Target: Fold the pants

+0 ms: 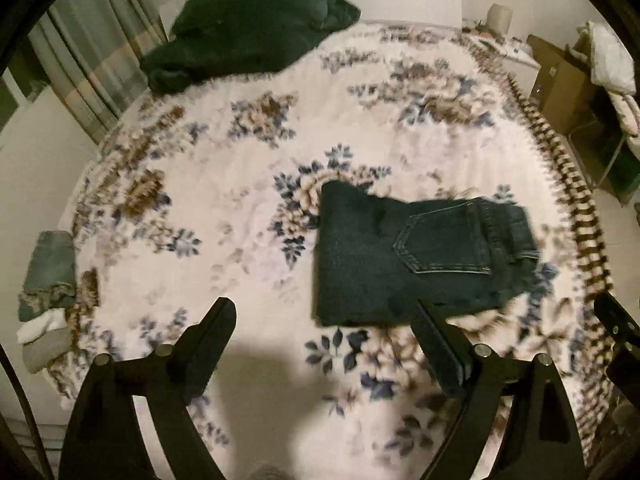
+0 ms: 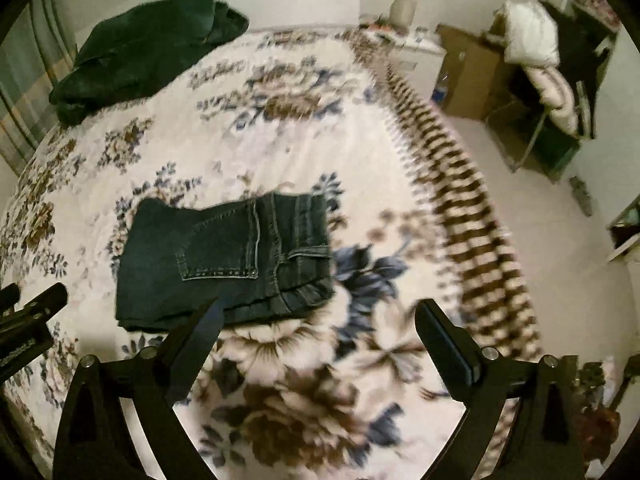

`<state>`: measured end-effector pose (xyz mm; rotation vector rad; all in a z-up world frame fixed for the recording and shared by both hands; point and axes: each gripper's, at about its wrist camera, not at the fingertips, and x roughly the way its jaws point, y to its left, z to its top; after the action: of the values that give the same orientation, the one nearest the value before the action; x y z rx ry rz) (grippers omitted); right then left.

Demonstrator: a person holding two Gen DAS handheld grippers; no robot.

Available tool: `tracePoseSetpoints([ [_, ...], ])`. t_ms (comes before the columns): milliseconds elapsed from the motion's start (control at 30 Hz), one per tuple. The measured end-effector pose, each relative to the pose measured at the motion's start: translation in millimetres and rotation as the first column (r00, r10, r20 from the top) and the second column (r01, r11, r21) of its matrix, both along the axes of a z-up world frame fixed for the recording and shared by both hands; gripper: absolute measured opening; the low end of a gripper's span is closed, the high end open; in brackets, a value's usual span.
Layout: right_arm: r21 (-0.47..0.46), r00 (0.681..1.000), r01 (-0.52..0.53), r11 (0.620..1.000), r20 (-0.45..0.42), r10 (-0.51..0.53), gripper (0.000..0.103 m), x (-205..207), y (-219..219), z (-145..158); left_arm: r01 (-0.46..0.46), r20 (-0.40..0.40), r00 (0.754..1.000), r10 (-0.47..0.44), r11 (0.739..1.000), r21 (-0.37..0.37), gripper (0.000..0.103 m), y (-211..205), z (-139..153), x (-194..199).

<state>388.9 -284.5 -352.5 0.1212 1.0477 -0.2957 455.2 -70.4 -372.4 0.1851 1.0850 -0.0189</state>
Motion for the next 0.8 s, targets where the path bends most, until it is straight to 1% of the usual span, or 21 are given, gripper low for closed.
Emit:
tracePoseSetpoints([
  [67, 0.001, 0.999, 0.019, 1.000, 0.026, -0.019, 0.099, -24, 0, 41, 0.003, 0.020, 1.000, -0.003, 1.000, -0.008, 0.089, -2, 37, -22],
  [100, 0.004, 0.999, 0.019, 1.000, 0.036, -0.019, 0.099, -32, 1, 55, 0.004, 0.026, 1.000, -0.003, 1.000, -0.019, 0.089, -3, 52, -31],
  [167, -0.014, 0.998, 0.021, 1.000, 0.064, -0.020, 0.099, -57, 3, 99, 0.007, 0.042, 0.999, -0.006, 1.000, -0.029, 0.089, -5, 84, -51],
  [233, -0.001, 0.997, 0.019, 1.000, 0.078, -0.019, 0.099, -76, 4, 132, 0.011, 0.055, 0.998, -0.009, 0.999, -0.040, 0.089, -7, 120, -73],
  [267, -0.002, 0.995, 0.017, 1.000, 0.097, -0.017, 0.099, -92, 4, 158, 0.015, 0.059, 0.998, -0.012, 0.999, -0.047, 0.089, -9, 132, -82],
  [300, -0.002, 0.995, 0.017, 1.000, 0.097, -0.017, 0.099, -92, 4, 158, 0.020, 0.066, 0.998, -0.016, 0.998, -0.054, 0.089, -9, 147, -94],
  [367, -0.006, 0.992, 0.015, 1.000, 0.122, -0.014, 0.099, -117, 6, 195, 0.019, 0.077, 0.997, -0.015, 0.998, -0.052, 0.089, -10, 178, -117],
  [433, -0.020, 0.989, -0.004, 1.000, 0.145, 0.007, 0.099, -139, 11, 231, 0.012, 0.074, 0.997, -0.007, 0.997, -0.072, 0.089, -7, 203, -134],
  [500, -0.031, 0.988, -0.020, 0.999, 0.155, 0.025, 0.099, -158, 15, 259, 0.005, 0.085, 0.996, 0.003, 0.996, -0.092, 0.089, -5, 226, -149],
  [533, -0.040, 0.986, -0.031, 0.999, 0.165, 0.038, 0.099, -170, 17, 276, 0.005, 0.097, 0.995, 0.004, 0.996, -0.094, 0.091, -4, 239, -158],
  [567, -0.049, 0.983, -0.037, 0.998, 0.176, 0.045, 0.099, -178, 19, 288, 0.007, 0.111, 0.994, 0.003, 0.995, -0.095, 0.095, -4, 251, -166],
  [600, -0.054, 0.980, -0.044, 0.998, 0.190, 0.053, 0.099, -189, 20, 302, 0.008, 0.121, 0.993, 0.004, 0.995, -0.096, 0.103, -4, 261, -173],
  [667, -0.061, 0.977, -0.058, 0.996, 0.203, 0.069, 0.099, -205, 24, 325, 0.007, 0.146, 0.989, 0.008, 0.995, -0.097, 0.103, -3, 279, -187],
  [800, -0.067, 0.966, -0.076, 0.995, 0.242, 0.090, 0.100, -238, 31, 366, 0.002, 0.181, 0.983, 0.013, 0.997, -0.081, 0.103, -6, 300, -206],
])
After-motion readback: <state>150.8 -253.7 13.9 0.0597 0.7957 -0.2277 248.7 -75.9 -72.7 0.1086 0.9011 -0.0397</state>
